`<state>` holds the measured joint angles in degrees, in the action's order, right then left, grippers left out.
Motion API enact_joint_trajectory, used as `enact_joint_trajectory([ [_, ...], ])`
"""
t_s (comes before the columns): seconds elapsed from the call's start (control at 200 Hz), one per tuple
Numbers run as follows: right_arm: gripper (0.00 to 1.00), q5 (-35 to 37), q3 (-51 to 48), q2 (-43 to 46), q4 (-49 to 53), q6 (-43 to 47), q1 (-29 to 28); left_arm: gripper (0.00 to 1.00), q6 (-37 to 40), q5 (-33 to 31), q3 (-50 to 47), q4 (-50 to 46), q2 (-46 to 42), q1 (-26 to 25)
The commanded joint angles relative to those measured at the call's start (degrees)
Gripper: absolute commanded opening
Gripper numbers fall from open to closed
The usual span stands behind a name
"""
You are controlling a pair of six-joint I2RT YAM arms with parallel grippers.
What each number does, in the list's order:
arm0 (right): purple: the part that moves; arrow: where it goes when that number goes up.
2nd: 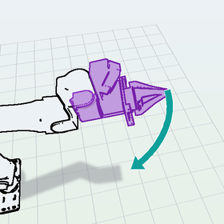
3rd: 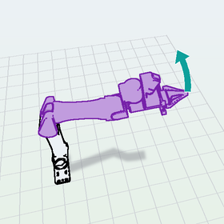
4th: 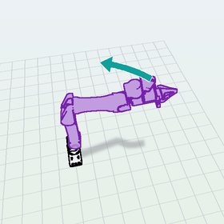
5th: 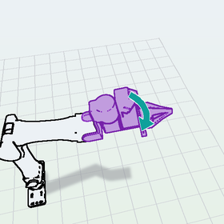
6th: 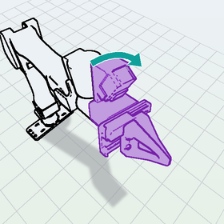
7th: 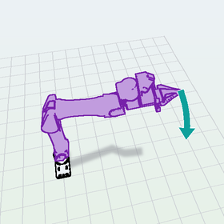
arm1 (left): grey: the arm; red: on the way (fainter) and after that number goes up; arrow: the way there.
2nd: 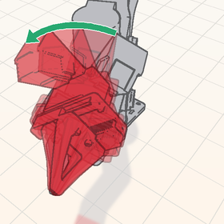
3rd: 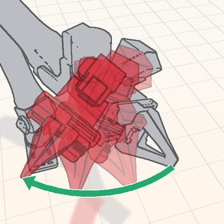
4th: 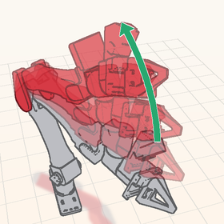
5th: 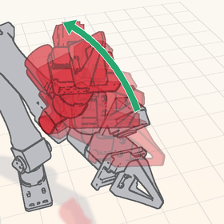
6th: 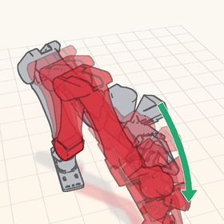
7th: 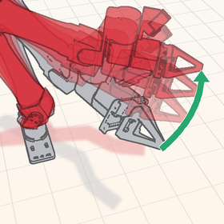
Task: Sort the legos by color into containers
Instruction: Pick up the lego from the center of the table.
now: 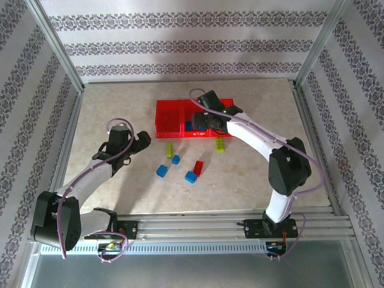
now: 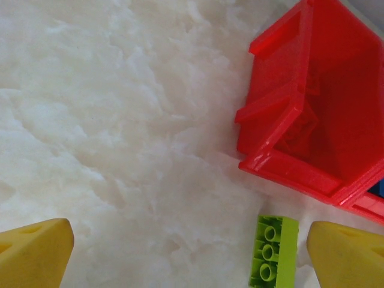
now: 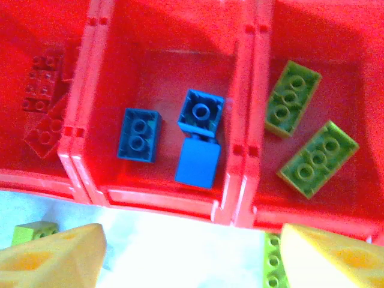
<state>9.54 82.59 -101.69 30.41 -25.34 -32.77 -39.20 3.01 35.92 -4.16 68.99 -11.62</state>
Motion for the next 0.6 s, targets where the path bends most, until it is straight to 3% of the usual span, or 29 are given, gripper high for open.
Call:
enact_joint_trajectory([
  [0.0, 0.87, 3.0, -5.3, 4.5, -1.0, -2.6, -0.5, 1.0, 0.9, -1.2, 1.6, -2.1, -0.2, -2.8],
  [0.075, 0.98, 4.1, -8.8, 7.2, -0.9, -3.7, -0.5, 1.0, 0.8, -2.1, 1.7, -1.8, 0.4, -4.8],
  [0.4, 0.98, 8.8, -21.2, 16.5, -0.5, -9.5, -0.1, 0.89, 0.9, -5.9, 5.9, -2.7, 7.2, -14.4],
  [0.595, 0.98, 4.6, -24.3, 15.3, -2.4, -11.3, 1.2, 0.9, -0.7, -6.5, 6.9, -1.4, 10.2, -16.9],
])
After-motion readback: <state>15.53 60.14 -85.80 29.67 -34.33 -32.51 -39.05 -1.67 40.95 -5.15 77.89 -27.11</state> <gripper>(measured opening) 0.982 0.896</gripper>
